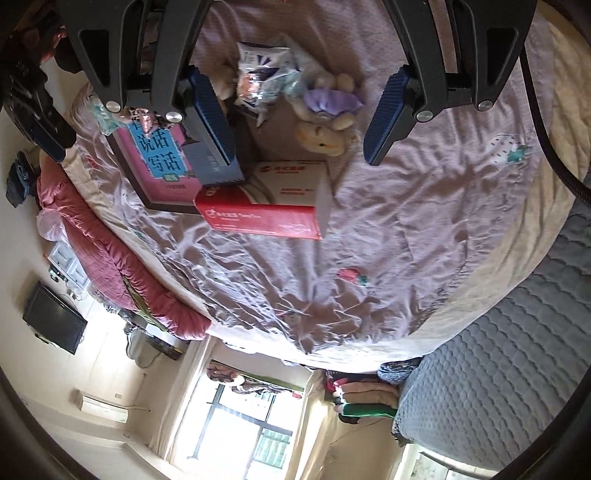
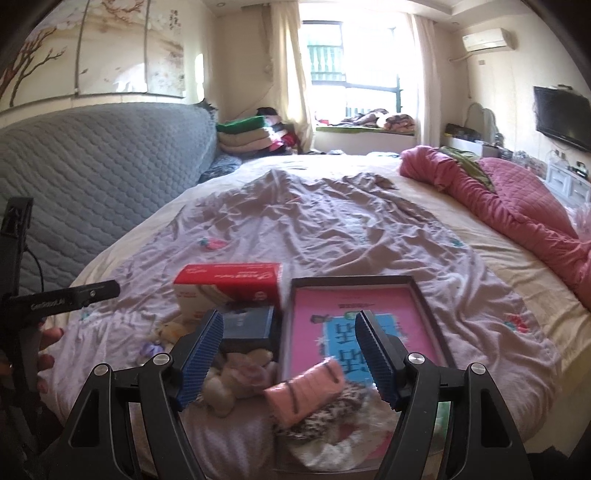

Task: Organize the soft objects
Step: 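Move both open tools back over the pile of plush toys beside the tray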

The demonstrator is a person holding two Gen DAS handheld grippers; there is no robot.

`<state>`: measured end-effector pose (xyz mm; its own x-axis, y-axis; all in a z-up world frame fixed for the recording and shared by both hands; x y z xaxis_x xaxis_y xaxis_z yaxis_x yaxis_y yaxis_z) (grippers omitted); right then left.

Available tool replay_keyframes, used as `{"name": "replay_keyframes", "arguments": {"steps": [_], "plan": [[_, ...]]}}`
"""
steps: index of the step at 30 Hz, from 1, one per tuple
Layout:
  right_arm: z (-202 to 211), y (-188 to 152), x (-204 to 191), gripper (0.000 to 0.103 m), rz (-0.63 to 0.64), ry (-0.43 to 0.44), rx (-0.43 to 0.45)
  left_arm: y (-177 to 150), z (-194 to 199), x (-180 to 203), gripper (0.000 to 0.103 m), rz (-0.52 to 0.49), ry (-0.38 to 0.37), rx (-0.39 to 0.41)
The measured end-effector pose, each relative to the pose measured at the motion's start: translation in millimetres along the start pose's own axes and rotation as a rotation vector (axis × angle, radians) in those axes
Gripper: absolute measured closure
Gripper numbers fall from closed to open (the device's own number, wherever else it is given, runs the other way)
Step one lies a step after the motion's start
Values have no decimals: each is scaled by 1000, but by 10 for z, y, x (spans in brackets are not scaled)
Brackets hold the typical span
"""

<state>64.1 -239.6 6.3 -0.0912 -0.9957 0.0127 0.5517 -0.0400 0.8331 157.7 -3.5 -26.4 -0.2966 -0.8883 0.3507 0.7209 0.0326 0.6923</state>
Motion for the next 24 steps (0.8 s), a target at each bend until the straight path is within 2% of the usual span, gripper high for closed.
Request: {"name": "replay_keyframes", "arguments": {"steps": [12, 24], "plan": [[-77, -158, -597, 28, 100, 105, -51, -77, -34, -336, 31, 65, 35, -28], [-344, -570, -905, 28, 248, 83, -161, -154, -134, -401, 31, 78, 43, -65]]}}
Point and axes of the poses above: each gripper's, at about its wrist camera, not at the fingertips, and z roughly against the way its jaws point, x to its right, y to its top, the point moved 7 cm from there along -z, roughly the way its jaws point, and after that the axes turned 8 degrees about -y, right-handed, at the moved point
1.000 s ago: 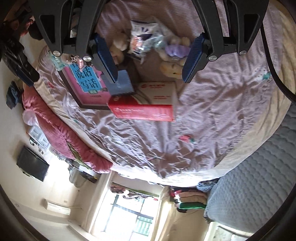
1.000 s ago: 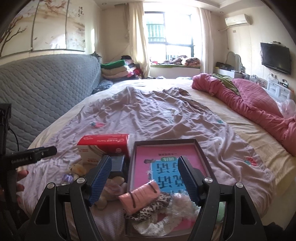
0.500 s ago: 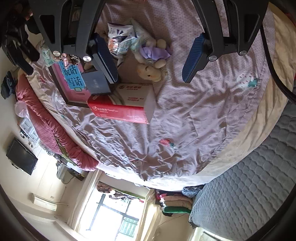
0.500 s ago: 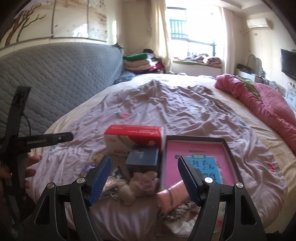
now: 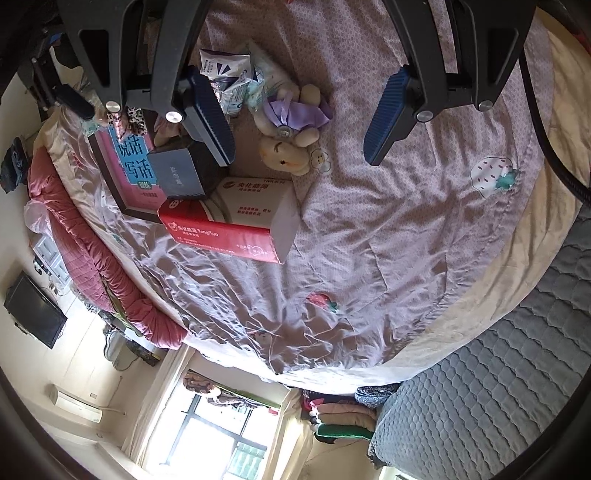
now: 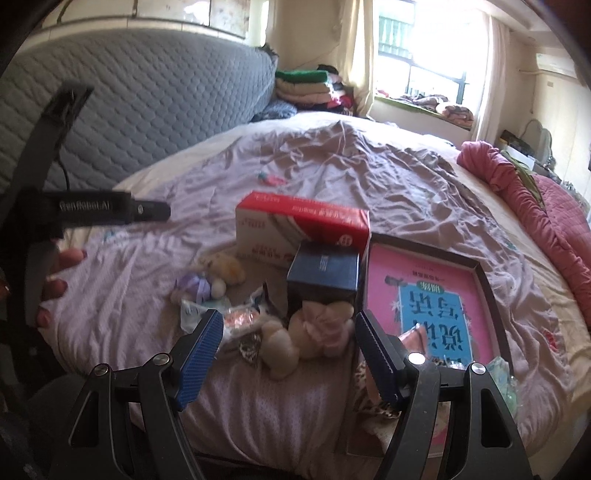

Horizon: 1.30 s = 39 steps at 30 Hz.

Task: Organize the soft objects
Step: 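Move both open tools back over the pile of plush toys beside the tray, then grasp the teddy bear in purple dress with the left tool while the right tool grasps the cream bunny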

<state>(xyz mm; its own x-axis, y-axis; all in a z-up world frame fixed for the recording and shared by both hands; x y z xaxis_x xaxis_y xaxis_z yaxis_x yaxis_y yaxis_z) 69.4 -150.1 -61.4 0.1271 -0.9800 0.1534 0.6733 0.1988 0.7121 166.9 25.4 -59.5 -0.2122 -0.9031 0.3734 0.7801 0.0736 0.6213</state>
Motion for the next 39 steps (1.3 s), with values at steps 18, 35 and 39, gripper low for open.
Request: {"name": "replay_keyframes", "arguments": {"steps": [18, 35, 39], "plan": [[-666, -285, -153, 28, -85, -2, -190, -100, -163, 13, 31, -10, -3, -47], [-1069, -278, 8, 27, -202, -120, -269, -176, -277, 30, 31, -16, -8, -70], [-1200, -286, -36, 27, -179, -140, -283, -235, -382, -18, 31, -14, 8, -96]]}}
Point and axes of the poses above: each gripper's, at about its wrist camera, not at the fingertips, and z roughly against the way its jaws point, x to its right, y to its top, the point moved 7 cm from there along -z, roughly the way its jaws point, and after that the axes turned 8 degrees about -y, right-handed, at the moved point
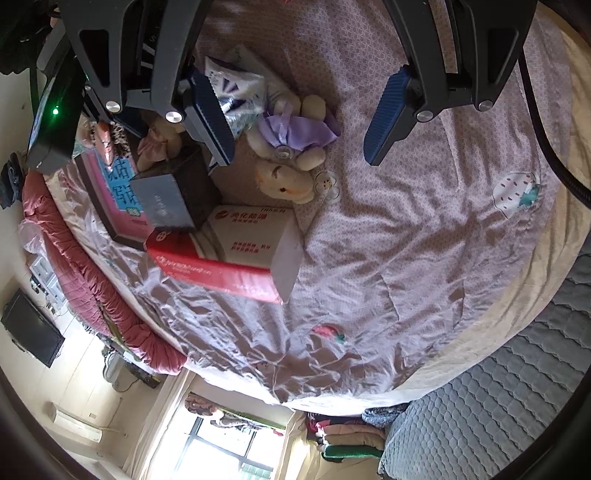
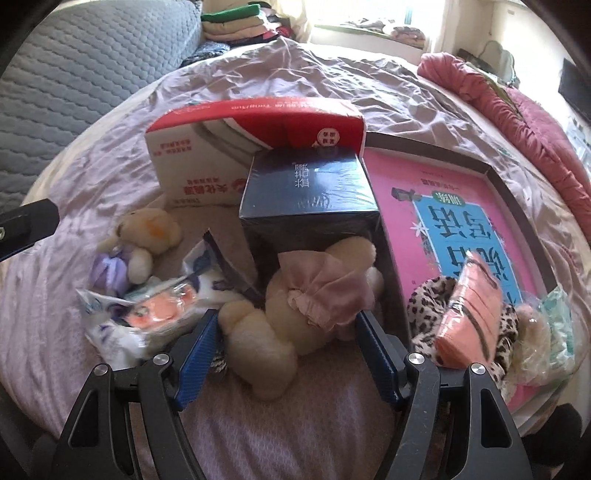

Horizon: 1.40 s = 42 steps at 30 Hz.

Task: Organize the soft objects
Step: 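Grasp the teddy bear in purple dress with the left tool while the right tool grasps the cream bunny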

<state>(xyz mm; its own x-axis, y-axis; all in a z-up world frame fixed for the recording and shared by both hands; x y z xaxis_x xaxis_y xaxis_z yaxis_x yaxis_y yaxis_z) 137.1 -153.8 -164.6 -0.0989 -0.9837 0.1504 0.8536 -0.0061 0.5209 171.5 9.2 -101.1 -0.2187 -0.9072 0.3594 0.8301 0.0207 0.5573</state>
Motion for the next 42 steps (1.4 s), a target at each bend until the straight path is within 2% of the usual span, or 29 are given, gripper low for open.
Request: {"name": "replay_keyframes", "arguments": {"steps": [4, 7, 15, 19, 22, 25, 26, 29, 30, 31, 33, 34, 42], "plan": [[-103, -3, -91, 26, 59, -20, 11, -52, -98, -39, 31, 6, 1, -28], [-174, -16, -105, 24, 83, 12, 9, -74, -176, -53, 31, 9, -1, -43], [-187, -55, -167, 16, 116, 11, 72, -115, -455, -91, 31, 19, -3, -99], [-211, -47, -193, 13, 142, 25, 56, -190, -611, -112, 31, 31, 2, -143], [-178, -28, -145, 20, 136, 37, 64, -200, -662, -145, 31, 56, -8, -141], [-140, -23, -36, 39, 112, 41, 69, -198, -674, -173, 32, 87, -29, -130], [-128, -17, 1, 43, 100, 57, 70, -198, -680, -190, 32, 102, -45, -127], [-74, -11, 82, 49, 68, 108, 64, -191, -683, -233, 45, 139, -93, -113], [-49, -12, 103, 50, 62, 122, 71, -183, -678, -243, 58, 151, -110, -107], [-23, -14, 133, 51, 51, 139, 74, -173, -670, -252, 63, 159, -122, -102], [36, -26, 173, 54, 26, 170, 78, -172, -661, -251, 65, 160, -134, -99], [80, -24, 201, 60, 19, 183, 87, -172, -658, -245, 66, 155, -136, -98], [280, -10, 237, 62, 17, 228, 138, -96, -453, -198, 68, 143, -150, -37]]}}
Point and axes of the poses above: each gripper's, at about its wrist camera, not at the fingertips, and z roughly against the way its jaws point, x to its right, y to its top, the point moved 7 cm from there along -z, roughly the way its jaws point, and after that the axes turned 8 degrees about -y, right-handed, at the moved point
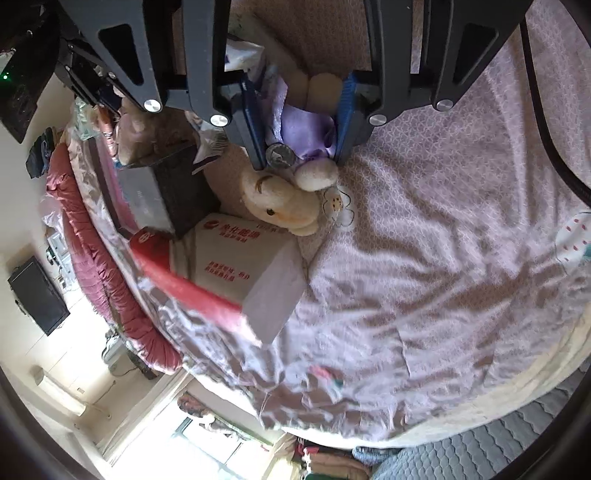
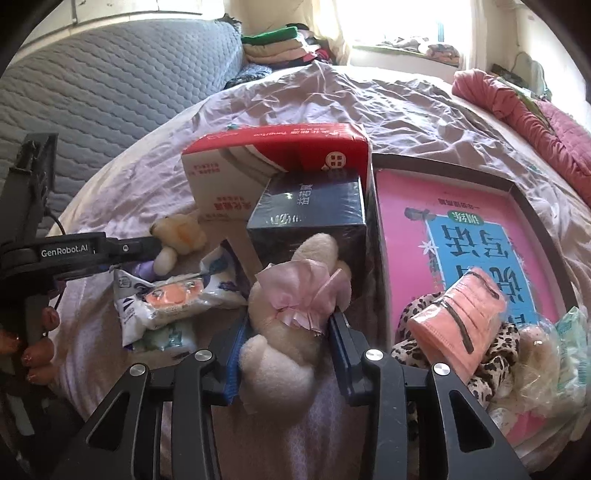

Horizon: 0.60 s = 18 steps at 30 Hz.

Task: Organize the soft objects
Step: 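Carry the teddy bear with the left tool while the right tool carries the bunny over the tray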

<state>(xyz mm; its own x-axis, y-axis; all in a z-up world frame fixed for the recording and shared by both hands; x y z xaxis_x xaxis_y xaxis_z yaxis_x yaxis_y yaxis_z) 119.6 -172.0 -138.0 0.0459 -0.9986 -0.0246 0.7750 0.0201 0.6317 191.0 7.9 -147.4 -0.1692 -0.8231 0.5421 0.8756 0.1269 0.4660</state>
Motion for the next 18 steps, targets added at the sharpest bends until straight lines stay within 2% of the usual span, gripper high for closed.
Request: {"name": "replay_keyframes", "arguments": {"steps": [8, 18], "plan": [[261, 135, -36, 62, 14, 18, 75, 161, 429, 326, 68, -77, -8, 128], [595, 289, 61, 62, -9, 25, 155, 66, 513, 815, 68, -169, -4, 139]]}}
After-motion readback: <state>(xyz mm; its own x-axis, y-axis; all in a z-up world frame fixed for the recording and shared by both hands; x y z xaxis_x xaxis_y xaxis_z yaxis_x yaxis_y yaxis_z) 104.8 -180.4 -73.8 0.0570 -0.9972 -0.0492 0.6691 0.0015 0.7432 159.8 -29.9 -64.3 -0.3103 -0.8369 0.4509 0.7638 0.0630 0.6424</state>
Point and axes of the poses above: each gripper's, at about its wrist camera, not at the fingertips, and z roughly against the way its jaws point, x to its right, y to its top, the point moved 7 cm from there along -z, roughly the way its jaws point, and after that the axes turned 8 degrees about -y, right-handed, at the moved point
